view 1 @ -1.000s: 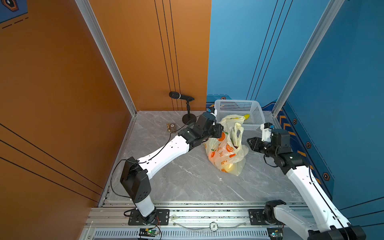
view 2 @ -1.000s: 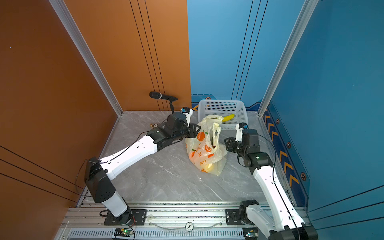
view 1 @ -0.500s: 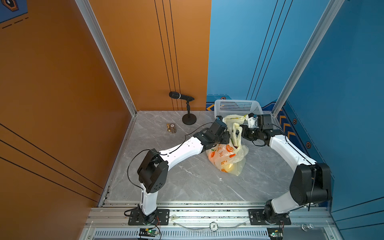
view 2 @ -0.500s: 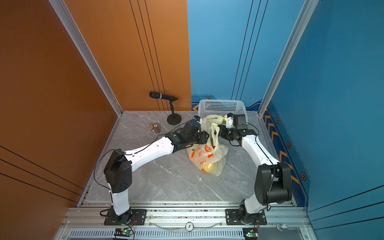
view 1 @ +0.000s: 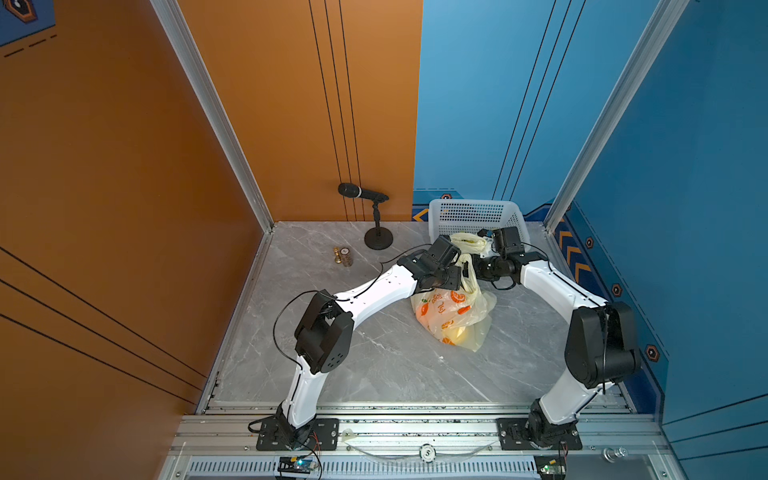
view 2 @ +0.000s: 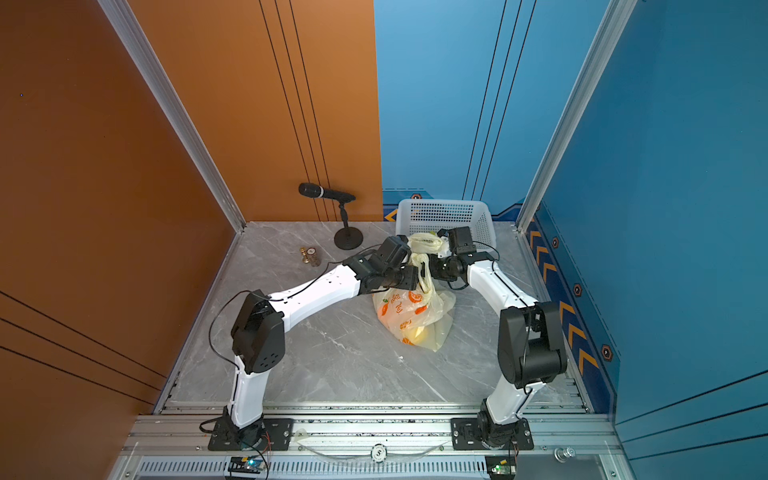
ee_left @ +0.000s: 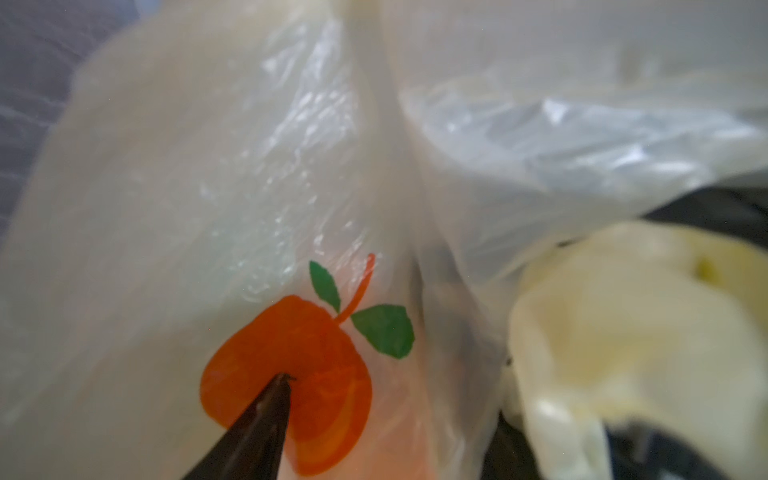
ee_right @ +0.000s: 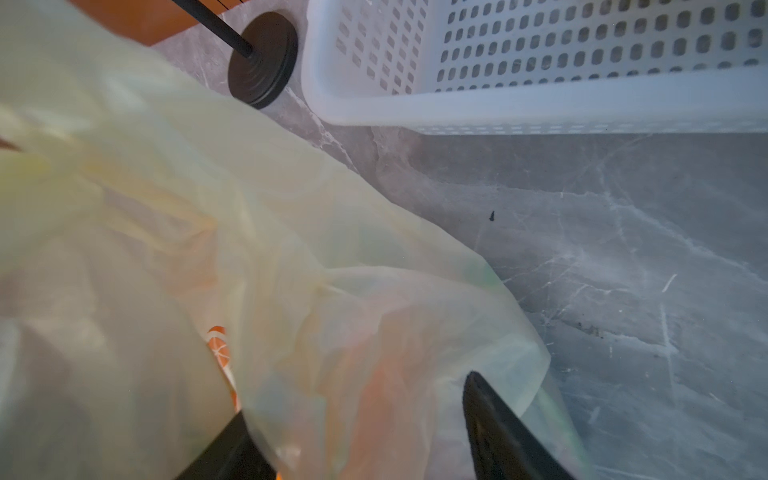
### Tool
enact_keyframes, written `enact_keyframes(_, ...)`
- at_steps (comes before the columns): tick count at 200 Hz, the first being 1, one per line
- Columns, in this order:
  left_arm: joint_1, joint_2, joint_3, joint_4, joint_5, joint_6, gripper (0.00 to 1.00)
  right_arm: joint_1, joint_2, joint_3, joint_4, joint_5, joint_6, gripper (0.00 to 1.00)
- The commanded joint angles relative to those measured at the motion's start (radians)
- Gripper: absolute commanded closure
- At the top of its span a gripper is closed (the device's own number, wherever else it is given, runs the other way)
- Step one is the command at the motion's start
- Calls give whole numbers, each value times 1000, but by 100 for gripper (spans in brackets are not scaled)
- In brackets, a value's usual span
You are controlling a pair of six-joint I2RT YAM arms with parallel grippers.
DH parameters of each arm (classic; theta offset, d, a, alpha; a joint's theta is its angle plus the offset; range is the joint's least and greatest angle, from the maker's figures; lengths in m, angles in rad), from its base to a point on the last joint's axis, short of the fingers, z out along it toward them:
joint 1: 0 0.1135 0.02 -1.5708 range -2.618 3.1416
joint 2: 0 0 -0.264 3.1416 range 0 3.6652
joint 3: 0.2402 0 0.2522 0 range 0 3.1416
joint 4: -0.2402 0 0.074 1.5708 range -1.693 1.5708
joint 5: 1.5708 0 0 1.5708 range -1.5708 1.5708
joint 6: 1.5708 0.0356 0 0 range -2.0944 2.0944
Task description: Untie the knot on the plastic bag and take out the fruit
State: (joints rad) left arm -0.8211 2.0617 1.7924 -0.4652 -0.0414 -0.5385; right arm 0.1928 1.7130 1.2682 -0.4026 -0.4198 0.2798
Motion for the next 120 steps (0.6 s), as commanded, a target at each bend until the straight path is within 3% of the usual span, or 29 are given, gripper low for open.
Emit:
enact_keyframes(1, 3, -4, 24, -44, -4, 26, 72, 18, 1, 14, -55, 95, -20, 57)
enact_keyframes(19, 10, -34, -1, -65, -45, 29, 99, 15, -53, -38, -10, 165, 7, 82)
enact_keyframes(40, 22, -109, -80, -55, -76, 36, 100, -2, -138, -124, 46, 235, 41, 100)
enact_keyframes(120, 110, -420, -408, -24, -191, 63, 100, -225, -414, -382, 145, 349, 216, 100)
